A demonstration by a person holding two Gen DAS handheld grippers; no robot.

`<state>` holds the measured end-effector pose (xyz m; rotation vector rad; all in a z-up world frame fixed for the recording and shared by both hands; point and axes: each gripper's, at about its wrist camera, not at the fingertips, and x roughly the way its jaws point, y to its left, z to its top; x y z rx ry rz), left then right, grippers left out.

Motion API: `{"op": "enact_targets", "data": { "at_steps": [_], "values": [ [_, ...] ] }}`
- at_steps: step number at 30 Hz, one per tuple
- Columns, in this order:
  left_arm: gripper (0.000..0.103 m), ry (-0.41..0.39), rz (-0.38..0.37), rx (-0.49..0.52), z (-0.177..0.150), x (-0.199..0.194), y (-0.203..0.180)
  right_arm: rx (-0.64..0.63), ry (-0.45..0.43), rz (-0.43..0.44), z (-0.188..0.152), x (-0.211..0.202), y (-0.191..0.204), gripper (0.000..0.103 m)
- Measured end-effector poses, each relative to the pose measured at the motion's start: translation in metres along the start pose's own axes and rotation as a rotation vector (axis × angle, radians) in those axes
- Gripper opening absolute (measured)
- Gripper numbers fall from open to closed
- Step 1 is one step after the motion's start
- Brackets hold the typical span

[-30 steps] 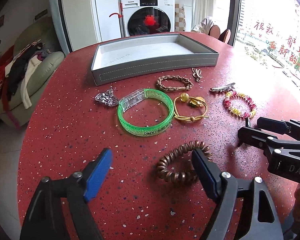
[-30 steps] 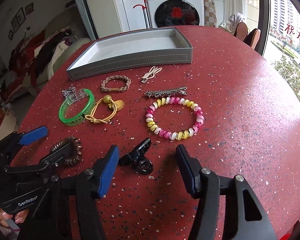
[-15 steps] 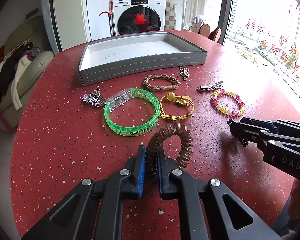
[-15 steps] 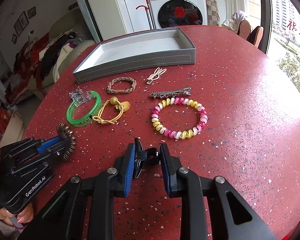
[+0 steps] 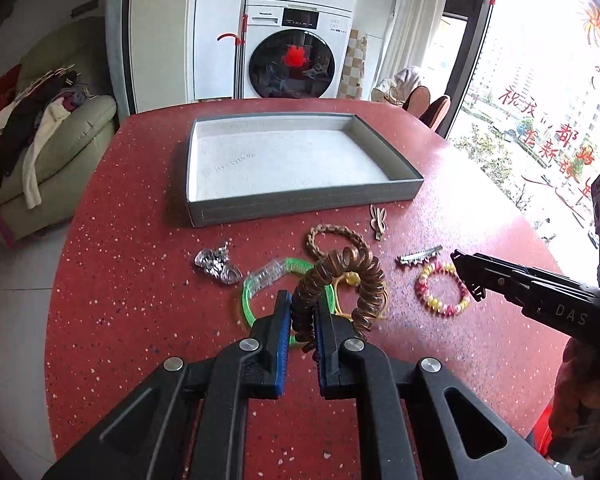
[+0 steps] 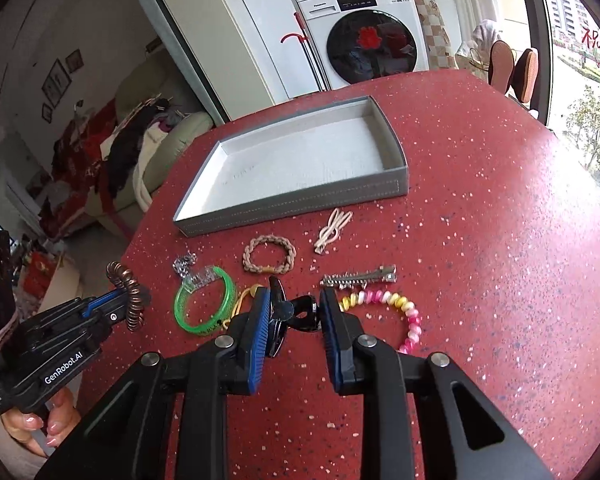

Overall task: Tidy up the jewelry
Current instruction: 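Carry the coil with the left gripper into the tray while the right gripper drops the claw clip there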

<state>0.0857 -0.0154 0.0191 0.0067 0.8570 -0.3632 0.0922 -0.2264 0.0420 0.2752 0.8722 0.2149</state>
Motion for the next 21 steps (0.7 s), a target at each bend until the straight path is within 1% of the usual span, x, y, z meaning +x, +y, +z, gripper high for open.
{"op": "enact_targets", "data": {
  "at_steps": [6,9,13,15,17,21],
  "values": [
    [0.030,-0.022,0.039,-0.025,0.061,0.007,0.011,-0.059,-0.032,0.004,0.068,0.011,0.006,0.028],
    [0.030,-0.032,0.058,-0.037,0.092,0.016,0.015,-0.059,-0.030,0.015,0.103,0.025,0.003,0.028],
    [0.030,-0.049,0.079,-0.053,0.132,0.035,0.022,-0.067,-0.022,0.004,0.145,0.052,0.000,0.028],
    [0.030,-0.056,0.102,-0.061,0.148,0.048,0.026,-0.070,-0.016,-0.006,0.160,0.068,-0.004,0.028],
    [0.030,-0.055,0.107,-0.067,0.162,0.064,0.030,-0.068,-0.002,-0.010,0.171,0.086,-0.007,0.028],
    [0.030,-0.044,0.168,-0.056,0.173,0.102,0.038,-0.055,0.037,-0.028,0.178,0.121,-0.018,0.027]
  ]
}}
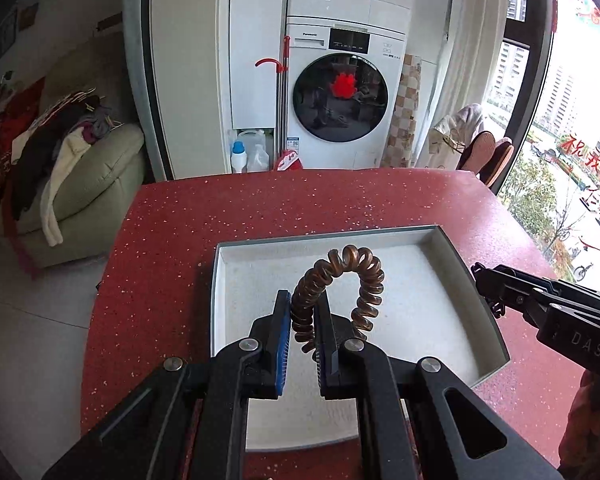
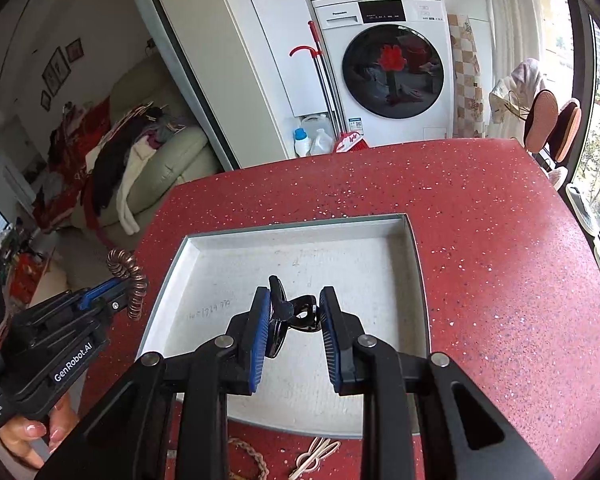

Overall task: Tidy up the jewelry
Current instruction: 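Carry the coil with the left gripper into the tray while the right gripper drops the claw clip there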

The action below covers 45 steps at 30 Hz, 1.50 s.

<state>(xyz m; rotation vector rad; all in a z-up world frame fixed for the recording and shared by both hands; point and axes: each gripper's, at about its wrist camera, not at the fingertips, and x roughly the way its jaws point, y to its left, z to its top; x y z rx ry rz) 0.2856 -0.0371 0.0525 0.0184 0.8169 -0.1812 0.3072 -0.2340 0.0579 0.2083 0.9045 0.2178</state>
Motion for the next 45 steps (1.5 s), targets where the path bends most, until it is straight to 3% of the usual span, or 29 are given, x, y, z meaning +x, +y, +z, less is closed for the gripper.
{"op": "enact_targets", "data": {
  "at_steps": [9,18,21,23,30,31,32,33,34,39,41,45],
  "values": [
    [0.030,0.124,0.061,0.016,-0.028,0.079,-0.004,0.026,0.099,-0.042,-0.019,0.061,-0.020,0.027],
    [0.031,0.151,0.119,0.040,-0.038,0.095,-0.008,0.013,0.121,-0.077,-0.035,0.075,-0.019,0.031],
    [0.031,0.155,0.134,0.053,-0.038,0.094,-0.011,0.017,0.119,-0.065,-0.036,0.072,-0.017,0.040],
    [0.031,0.159,0.132,0.050,-0.038,0.093,-0.009,0.026,0.110,-0.051,-0.037,0.068,-0.017,0.055],
    [0.031,0.158,0.102,0.012,-0.038,0.087,-0.001,0.060,0.056,-0.019,-0.036,0.041,-0.018,0.066],
    [0.035,0.157,0.103,0.015,-0.038,0.087,-0.002,0.065,0.051,-0.017,-0.037,0.038,-0.019,0.067],
    [0.073,0.156,0.107,0.018,-0.038,0.087,-0.002,0.070,0.047,-0.014,-0.038,0.035,-0.018,0.068],
    [0.098,0.151,0.119,0.016,-0.038,0.087,-0.003,0.076,0.044,-0.012,-0.039,0.032,-0.019,0.068],
    [0.103,0.129,0.115,0.007,-0.039,0.083,-0.002,0.081,0.041,-0.009,-0.040,0.030,-0.019,0.068],
    [0.103,0.120,0.099,0.036,-0.037,0.077,-0.011,0.099,0.022,0.005,-0.045,0.016,-0.021,0.072],
    [0.103,0.090,0.100,0.038,-0.036,0.066,-0.012,0.107,-0.003,0.017,-0.048,0.005,-0.021,0.081],
    [0.103,0.028,0.081,0.056,-0.037,0.036,-0.011,0.135,-0.070,0.045,-0.056,-0.022,-0.021,0.082]
  ]
}}
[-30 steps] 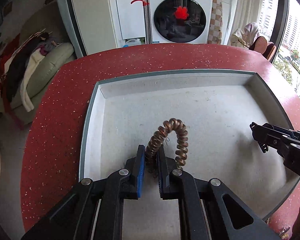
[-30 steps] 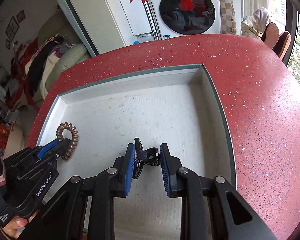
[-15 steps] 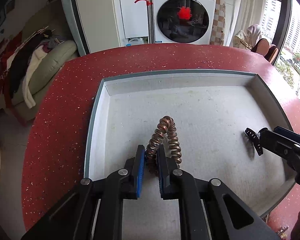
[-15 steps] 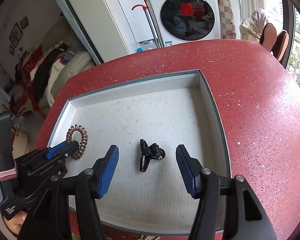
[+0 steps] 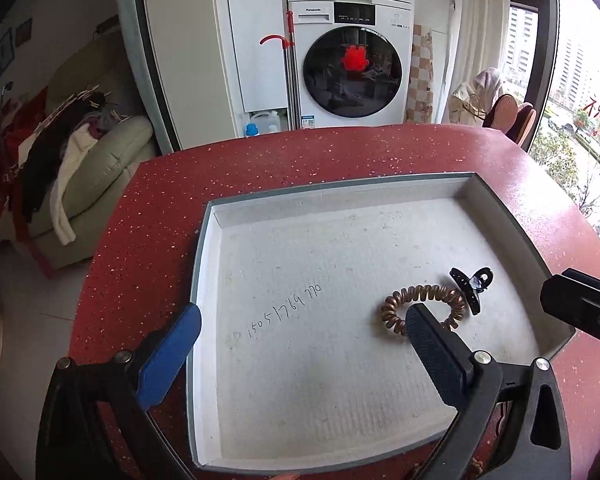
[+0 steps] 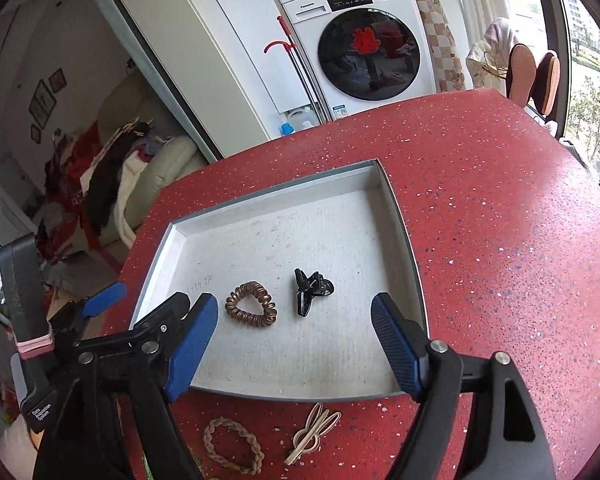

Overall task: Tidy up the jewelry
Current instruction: 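Carry the coil with the left gripper into the tray while the right gripper drops the claw clip there, then grasp the green bangle with the left gripper while the right gripper grasps the beaded bracelet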

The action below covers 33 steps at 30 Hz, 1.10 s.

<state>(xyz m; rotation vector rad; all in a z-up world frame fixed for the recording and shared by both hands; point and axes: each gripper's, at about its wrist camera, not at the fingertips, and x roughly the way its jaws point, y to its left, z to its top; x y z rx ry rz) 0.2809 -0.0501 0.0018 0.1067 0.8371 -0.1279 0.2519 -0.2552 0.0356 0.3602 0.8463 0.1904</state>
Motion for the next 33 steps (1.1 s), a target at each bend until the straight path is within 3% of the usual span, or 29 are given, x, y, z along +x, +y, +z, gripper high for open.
{"op": "enact_targets", "data": {
  "at_steps": [4,8,11,13,20,27,33],
  "values": [
    [0.103,-0.015,-0.054,-0.015,-0.011,-0.028,0.013,0.026,-0.090,0.029,-0.011,-0.034,-0.002,0.103],
    [0.103,-0.048,-0.073,-0.050,-0.033,-0.057,0.027,0.038,-0.145,0.053,-0.028,-0.060,-0.002,0.103],
    [0.103,-0.020,-0.101,-0.085,-0.051,-0.070,0.033,0.056,-0.164,0.068,-0.041,-0.073,-0.005,0.103],
    [0.103,0.005,-0.122,-0.105,-0.063,-0.076,0.035,0.071,-0.143,0.080,-0.051,-0.077,-0.007,0.103],
    [0.103,0.028,-0.086,-0.084,-0.101,-0.089,0.027,0.076,0.012,0.045,-0.090,-0.075,-0.019,0.103],
    [0.103,0.109,-0.068,-0.079,-0.132,-0.079,0.022,0.067,0.108,-0.106,-0.128,-0.074,-0.040,0.103],
    [0.103,0.135,-0.034,-0.097,-0.141,-0.073,0.021,0.048,0.148,-0.201,-0.141,-0.071,-0.049,0.103]
  ]
}}
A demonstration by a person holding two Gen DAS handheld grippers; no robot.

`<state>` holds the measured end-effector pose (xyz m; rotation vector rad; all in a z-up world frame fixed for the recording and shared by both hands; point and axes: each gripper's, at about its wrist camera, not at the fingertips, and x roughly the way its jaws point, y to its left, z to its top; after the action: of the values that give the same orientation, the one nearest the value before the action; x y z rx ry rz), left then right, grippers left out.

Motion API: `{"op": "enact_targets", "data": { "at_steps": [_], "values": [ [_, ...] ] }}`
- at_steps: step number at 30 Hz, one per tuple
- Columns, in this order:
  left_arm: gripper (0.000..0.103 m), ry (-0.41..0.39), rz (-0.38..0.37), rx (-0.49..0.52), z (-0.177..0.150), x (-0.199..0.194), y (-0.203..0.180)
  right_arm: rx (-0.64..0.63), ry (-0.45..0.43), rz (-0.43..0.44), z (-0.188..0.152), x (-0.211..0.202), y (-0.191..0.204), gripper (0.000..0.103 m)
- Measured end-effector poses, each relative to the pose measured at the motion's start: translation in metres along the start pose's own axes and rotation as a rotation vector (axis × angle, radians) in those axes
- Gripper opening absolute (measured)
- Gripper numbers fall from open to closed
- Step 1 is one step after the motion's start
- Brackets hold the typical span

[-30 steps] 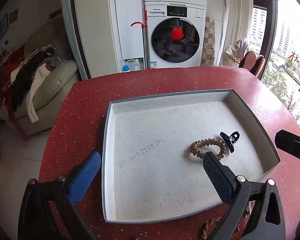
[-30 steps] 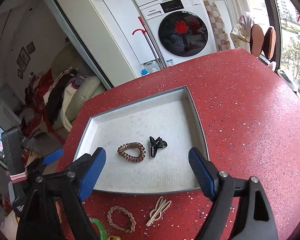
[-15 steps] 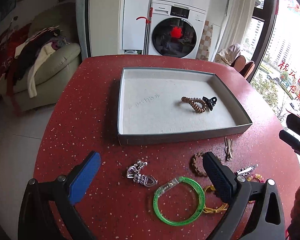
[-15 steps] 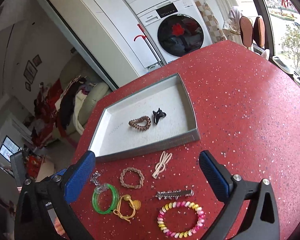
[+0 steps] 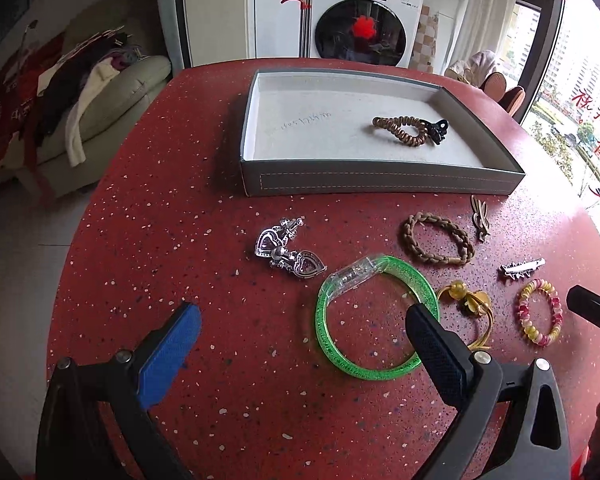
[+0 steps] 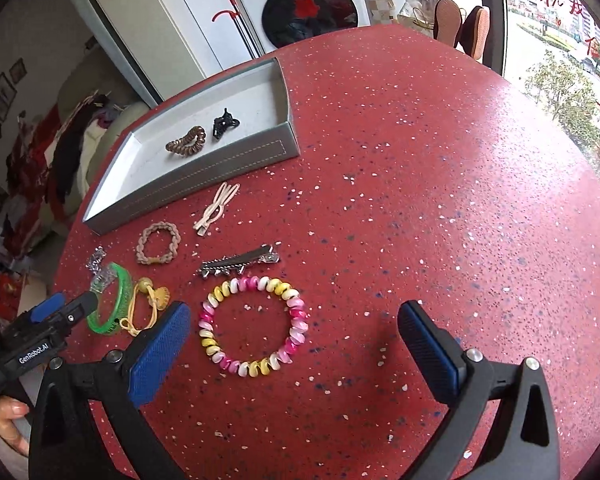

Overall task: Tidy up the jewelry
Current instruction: 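Grasp the green bangle with the left gripper while the right gripper grasps the beaded bracelet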

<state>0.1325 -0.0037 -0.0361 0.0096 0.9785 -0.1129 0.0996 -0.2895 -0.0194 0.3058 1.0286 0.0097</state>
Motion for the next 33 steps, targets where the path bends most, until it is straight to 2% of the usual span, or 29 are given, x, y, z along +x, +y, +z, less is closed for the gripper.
{"op": "enact_targets", "data": {
  "at_steps": [3,8,14,19,21,26,30,33],
  "values": [
    [0.103,0.003,0.028,-0.015,-0.001,0.003,0.001,-0.014,0.008,-0.027,-0.003,0.001,0.000,0.103],
    [0.103,0.014,0.017,-0.027,-0.002,0.006,0.003,-0.060,0.018,-0.074,-0.004,0.005,0.006,0.103],
    [0.103,0.024,0.037,-0.009,-0.002,0.010,-0.002,-0.104,0.023,-0.140,-0.005,0.010,0.011,0.103],
    [0.099,0.043,0.047,-0.011,-0.005,0.015,-0.002,-0.177,0.018,-0.212,-0.009,0.011,0.019,0.092],
    [0.098,0.039,0.047,-0.010,-0.005,0.015,-0.001,-0.203,0.011,-0.212,-0.012,0.009,0.021,0.088],
    [0.087,0.019,0.048,0.028,-0.007,0.011,-0.009,-0.235,0.011,-0.194,-0.014,0.006,0.026,0.074],
    [0.074,0.009,0.027,0.063,-0.008,0.008,-0.015,-0.246,0.016,-0.183,-0.014,0.005,0.028,0.069],
    [0.052,0.006,-0.006,0.086,-0.009,0.006,-0.020,-0.269,0.020,-0.168,-0.014,0.005,0.033,0.058]
  ]
}}
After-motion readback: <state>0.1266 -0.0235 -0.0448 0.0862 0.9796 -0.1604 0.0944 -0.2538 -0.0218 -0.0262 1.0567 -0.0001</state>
